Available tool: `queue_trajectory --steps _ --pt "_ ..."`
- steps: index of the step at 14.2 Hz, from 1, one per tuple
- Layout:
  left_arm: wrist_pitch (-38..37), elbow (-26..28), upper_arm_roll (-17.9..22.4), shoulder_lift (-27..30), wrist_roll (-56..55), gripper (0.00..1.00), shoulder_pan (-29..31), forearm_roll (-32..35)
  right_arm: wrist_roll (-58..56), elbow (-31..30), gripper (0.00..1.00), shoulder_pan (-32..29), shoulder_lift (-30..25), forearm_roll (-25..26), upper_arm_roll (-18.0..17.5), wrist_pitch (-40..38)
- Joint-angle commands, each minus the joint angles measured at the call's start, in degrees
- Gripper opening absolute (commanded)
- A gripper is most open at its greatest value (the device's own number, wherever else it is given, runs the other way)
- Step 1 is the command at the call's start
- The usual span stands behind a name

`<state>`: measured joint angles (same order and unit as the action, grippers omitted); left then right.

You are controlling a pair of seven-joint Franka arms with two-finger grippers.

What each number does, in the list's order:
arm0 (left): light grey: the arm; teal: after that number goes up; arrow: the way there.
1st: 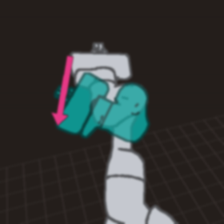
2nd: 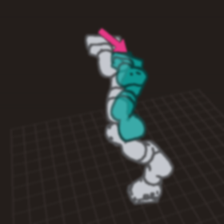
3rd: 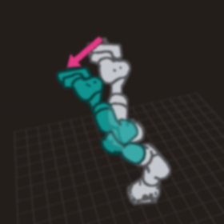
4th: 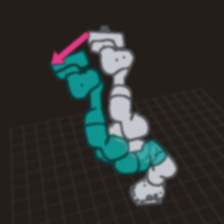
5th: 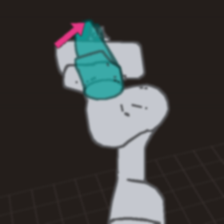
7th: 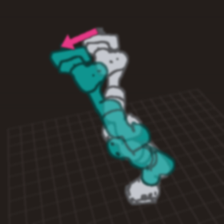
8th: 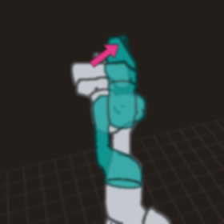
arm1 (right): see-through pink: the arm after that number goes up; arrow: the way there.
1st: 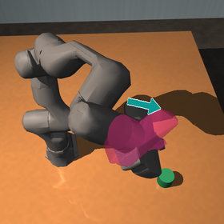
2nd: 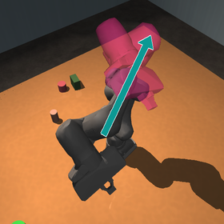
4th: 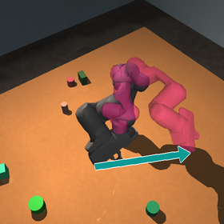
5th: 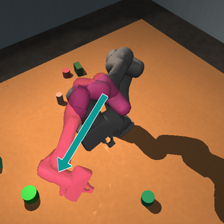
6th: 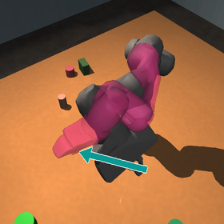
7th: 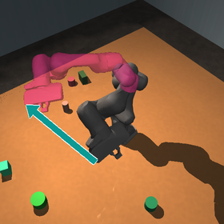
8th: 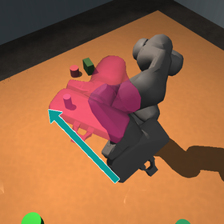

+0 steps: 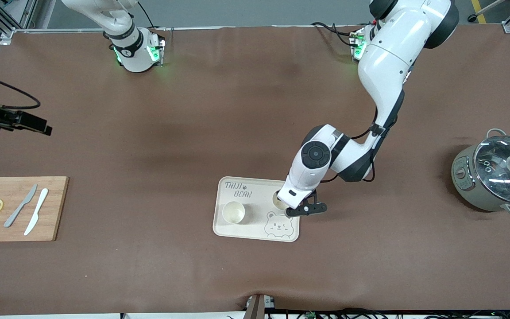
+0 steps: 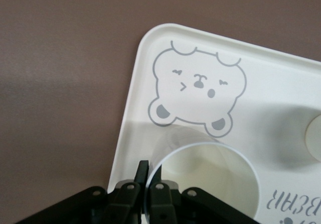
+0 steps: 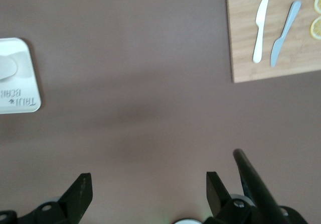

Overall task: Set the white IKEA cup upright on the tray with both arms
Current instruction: 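Stand the cup upright on the tray and open the left gripper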

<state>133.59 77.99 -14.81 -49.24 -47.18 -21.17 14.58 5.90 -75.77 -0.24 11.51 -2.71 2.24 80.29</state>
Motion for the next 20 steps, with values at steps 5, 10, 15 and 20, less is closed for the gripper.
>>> queue_trajectory --steps 5,10,15,20 --pt "-0.61 -2.14 -0.04 -1.39 -0.28 0.0 -0.63 1.24 -2.56 -16.26 1.0 -2.31 -8.69 1.04 -1.1 11.46" --pt "-1.83 -1.87 -0.04 0.1 -0.19 1.0 -0.63 1.33 -2.56 -15.55 1.0 -2.49 -8.25 1.04 -1.1 11.73" --pt "-10.34 -2.14 -1.19 2.73 0.95 1.0 1.04 0.63 -2.56 -14.76 1.0 -2.57 -8.17 1.13 -1.1 11.9" --pt "-20.63 -2.14 -1.19 11.25 12.0 1.0 6.3 -7.01 -2.47 -14.23 1.0 -2.57 -7.81 0.95 -1.1 12.08"
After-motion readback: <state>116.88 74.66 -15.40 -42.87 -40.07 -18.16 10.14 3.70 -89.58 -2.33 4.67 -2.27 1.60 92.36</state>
